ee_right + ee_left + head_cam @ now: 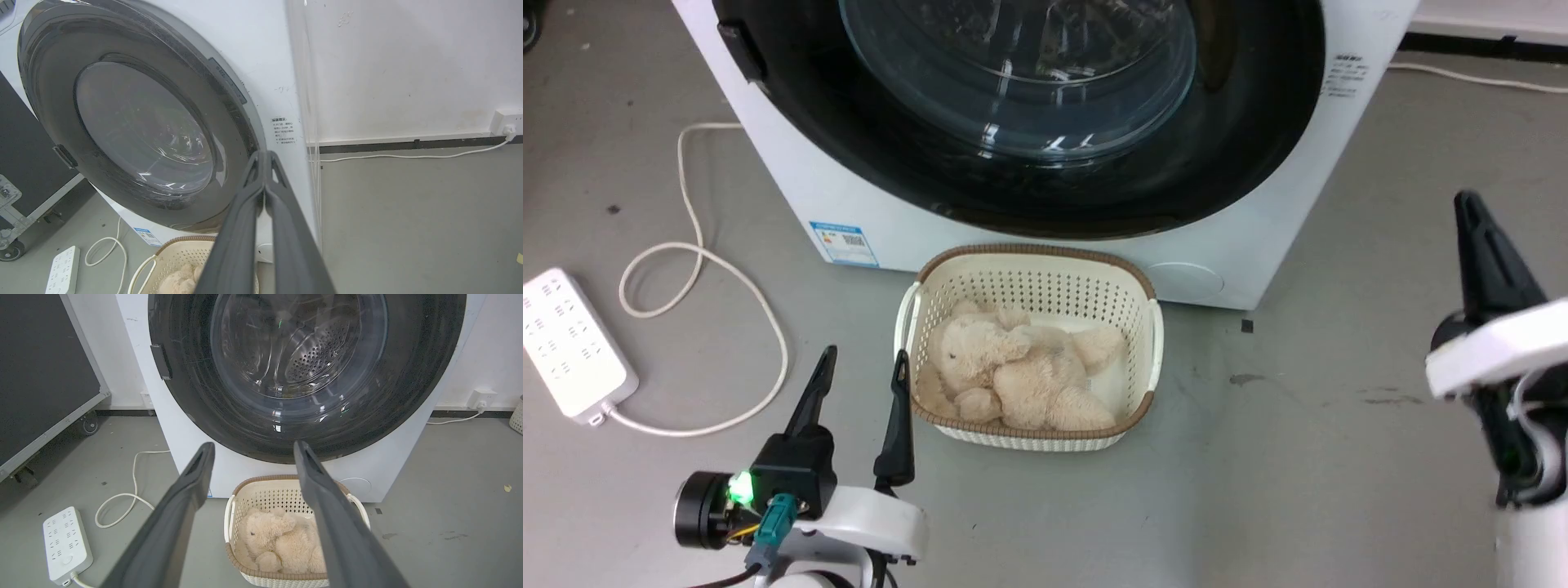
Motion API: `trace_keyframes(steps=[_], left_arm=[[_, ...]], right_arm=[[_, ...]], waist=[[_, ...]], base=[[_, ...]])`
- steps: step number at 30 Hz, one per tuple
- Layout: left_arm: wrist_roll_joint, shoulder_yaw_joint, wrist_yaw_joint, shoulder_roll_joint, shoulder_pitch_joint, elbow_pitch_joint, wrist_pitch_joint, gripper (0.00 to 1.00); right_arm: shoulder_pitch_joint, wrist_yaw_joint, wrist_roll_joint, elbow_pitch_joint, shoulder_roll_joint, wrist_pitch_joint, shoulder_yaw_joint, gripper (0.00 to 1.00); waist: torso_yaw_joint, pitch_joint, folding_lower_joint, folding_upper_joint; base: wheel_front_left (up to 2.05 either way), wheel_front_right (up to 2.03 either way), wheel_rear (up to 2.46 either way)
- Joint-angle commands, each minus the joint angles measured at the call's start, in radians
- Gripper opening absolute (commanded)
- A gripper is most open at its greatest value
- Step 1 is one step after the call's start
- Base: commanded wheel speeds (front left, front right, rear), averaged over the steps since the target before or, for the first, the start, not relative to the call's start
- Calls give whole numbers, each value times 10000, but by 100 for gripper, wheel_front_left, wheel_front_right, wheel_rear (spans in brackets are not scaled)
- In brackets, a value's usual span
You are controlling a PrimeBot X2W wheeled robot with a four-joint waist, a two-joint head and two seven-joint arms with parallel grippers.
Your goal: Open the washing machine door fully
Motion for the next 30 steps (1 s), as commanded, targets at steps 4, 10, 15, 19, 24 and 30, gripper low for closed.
trace_keyframes(steps=[4, 10, 15, 19, 24, 30], left_arm=[[-78, -101, 99, 5, -304, -112, -173, 100], [-111, -200, 153, 5, -452, -166, -277, 100], [-195, -337, 267, 6, -566, -240, -382, 100], [-253, -481, 331, 6, -682, -249, -465, 100], [-337, -676, 434, 7, -841, -284, -569, 100], [-409, -856, 568, 7, -958, -369, -695, 100]], right_arm=[[-1040, -4, 625, 433, 9, 586, -347, 0], [-2096, -4, 1125, 1192, 65, 1390, -821, 0], [-3244, -5, 1542, 1988, 104, 2396, -1377, 0], [-4152, -5, 1775, 2565, 164, 3096, -1880, 0], [-5076, -5, 1891, 3105, 140, 3869, -2410, 0], [-6319, -6, 2040, 3921, 126, 4904, -3371, 0]], waist=[[167, 285, 0, -1], [351, 586, 0, -1], [543, 927, 0, -1], [707, 1170, -1, -1], [942, 1417, -1, -1], [1195, 1710, -1, -1]], base=[[0, 0, 0], [0, 0, 0], [0, 0, 0], [0, 0, 0], [0, 0, 0], [0, 0, 0]])
